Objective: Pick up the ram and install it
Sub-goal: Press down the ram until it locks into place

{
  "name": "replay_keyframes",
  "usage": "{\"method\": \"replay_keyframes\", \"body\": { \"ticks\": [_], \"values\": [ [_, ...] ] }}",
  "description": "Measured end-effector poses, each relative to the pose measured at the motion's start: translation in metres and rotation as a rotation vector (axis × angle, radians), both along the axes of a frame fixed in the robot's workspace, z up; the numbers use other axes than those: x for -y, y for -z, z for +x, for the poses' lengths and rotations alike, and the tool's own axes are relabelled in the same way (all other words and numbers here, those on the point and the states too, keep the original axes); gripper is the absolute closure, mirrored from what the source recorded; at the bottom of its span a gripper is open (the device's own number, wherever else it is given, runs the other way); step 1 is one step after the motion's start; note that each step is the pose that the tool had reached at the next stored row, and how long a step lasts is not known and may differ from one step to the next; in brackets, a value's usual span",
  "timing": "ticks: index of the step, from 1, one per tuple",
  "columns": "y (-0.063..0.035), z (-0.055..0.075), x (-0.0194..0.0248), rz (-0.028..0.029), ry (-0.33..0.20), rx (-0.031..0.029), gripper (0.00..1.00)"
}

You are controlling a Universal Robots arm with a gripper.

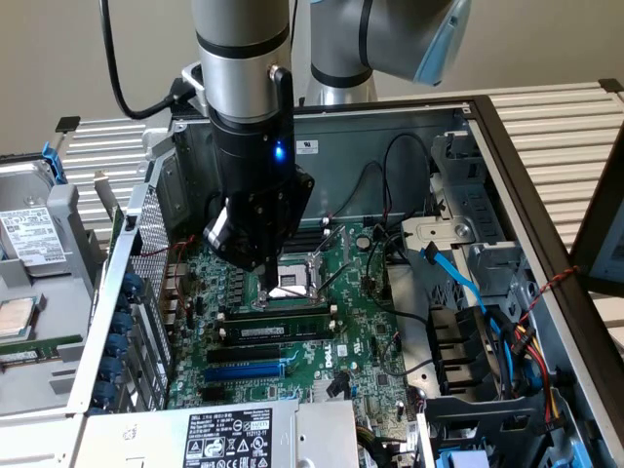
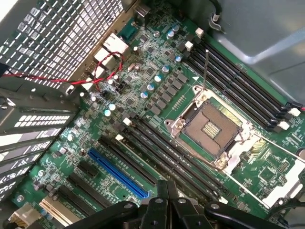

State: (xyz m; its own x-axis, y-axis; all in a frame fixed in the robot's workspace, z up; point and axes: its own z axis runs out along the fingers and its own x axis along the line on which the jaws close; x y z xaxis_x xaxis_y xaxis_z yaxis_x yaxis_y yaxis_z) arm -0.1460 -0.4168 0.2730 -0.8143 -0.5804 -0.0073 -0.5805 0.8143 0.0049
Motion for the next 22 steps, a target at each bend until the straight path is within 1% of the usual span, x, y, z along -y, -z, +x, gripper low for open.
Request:
{"method": "replay_keyframes", "body": {
  "ticks": [22],
  "values": [
    [0.0, 0.0, 0.0, -0.0003, 0.314, -0.0028, 0.9]
  ]
}}
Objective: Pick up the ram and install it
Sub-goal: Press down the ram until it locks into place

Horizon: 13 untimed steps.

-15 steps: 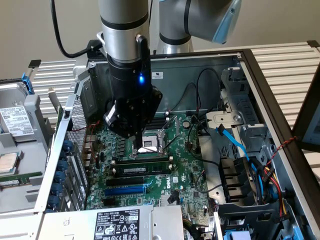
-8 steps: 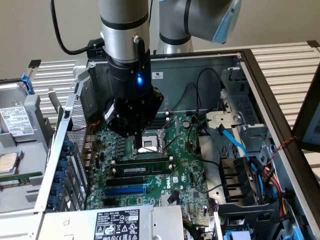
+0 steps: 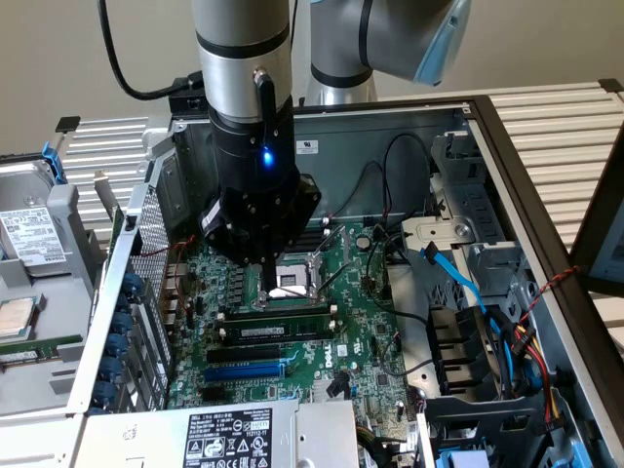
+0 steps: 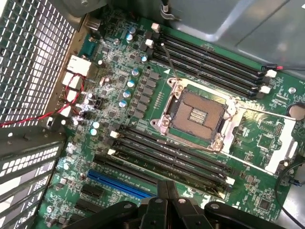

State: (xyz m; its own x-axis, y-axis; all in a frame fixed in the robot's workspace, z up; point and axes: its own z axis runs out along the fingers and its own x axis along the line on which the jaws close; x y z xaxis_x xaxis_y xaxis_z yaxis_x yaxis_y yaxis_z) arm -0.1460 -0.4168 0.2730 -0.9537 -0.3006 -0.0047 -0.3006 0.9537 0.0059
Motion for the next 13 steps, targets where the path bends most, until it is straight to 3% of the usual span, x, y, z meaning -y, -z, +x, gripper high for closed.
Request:
{"method": "replay_keyframes", "body": {
  "ticks": [13],
  "values": [
    [0.0, 0.0, 0.0, 0.0, 0.194, -0.0015, 0.9]
  ]
}}
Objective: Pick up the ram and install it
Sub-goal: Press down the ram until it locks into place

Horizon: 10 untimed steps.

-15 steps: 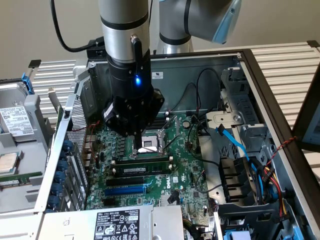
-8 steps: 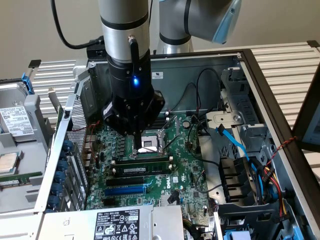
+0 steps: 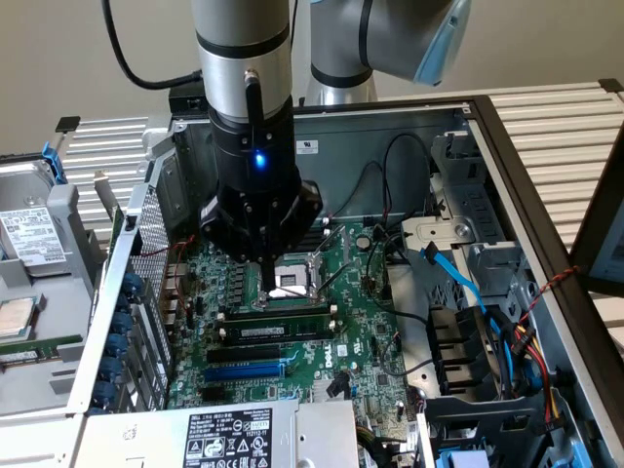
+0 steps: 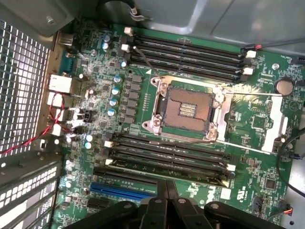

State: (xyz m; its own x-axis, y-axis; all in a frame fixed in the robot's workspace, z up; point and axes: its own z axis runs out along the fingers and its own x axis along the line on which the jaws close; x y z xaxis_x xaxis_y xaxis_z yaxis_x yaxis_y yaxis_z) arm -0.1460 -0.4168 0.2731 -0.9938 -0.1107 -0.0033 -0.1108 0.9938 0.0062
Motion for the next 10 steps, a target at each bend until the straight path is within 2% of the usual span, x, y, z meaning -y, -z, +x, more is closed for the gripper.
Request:
{"method": "replay_keyframes", "body": {
  "ticks": [7, 10],
  "values": [
    [0.0, 0.0, 0.0, 0.0, 0.105, -0.0002, 0.9],
    [0.0, 0.0, 0.0, 0.0, 0.112, -0.0001, 0.9]
  ]
}}
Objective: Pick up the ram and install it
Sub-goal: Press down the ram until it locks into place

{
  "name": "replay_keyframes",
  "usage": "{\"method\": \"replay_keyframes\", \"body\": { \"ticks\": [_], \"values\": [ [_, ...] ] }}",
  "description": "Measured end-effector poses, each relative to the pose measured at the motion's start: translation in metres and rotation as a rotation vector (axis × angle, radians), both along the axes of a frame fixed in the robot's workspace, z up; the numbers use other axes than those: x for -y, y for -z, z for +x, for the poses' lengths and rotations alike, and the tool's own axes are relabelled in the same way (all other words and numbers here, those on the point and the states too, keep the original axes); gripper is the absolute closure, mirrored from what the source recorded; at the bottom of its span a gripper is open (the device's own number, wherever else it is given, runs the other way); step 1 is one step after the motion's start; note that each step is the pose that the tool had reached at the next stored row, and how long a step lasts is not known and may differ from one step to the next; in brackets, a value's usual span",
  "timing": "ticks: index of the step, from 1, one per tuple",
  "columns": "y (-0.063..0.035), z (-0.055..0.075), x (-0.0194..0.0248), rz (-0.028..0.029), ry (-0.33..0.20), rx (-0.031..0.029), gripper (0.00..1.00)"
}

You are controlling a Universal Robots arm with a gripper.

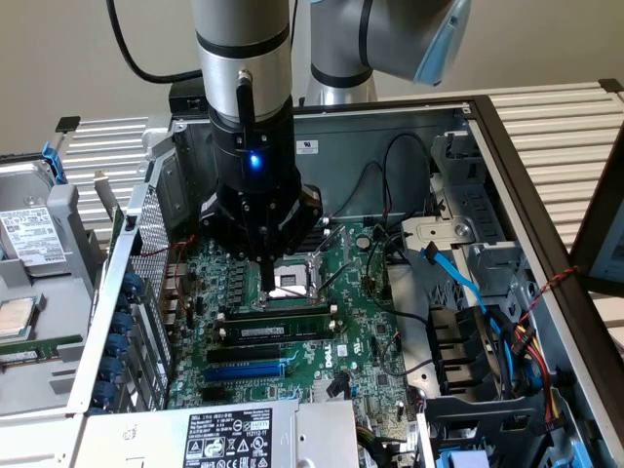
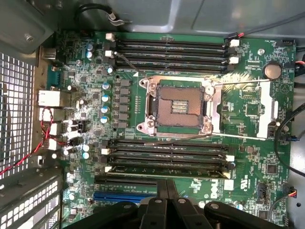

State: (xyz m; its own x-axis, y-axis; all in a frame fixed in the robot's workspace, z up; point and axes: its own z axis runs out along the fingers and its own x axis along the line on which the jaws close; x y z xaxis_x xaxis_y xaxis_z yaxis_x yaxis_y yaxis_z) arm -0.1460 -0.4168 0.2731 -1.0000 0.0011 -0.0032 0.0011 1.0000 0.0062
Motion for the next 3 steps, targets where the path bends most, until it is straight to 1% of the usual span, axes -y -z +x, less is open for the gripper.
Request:
{"method": "replay_keyframes", "body": {
  "ticks": [3],
  "values": [
    [0.0, 0.0, 0.0, 0.0, 0.0, 0.0, 0.9]
  ]
}}
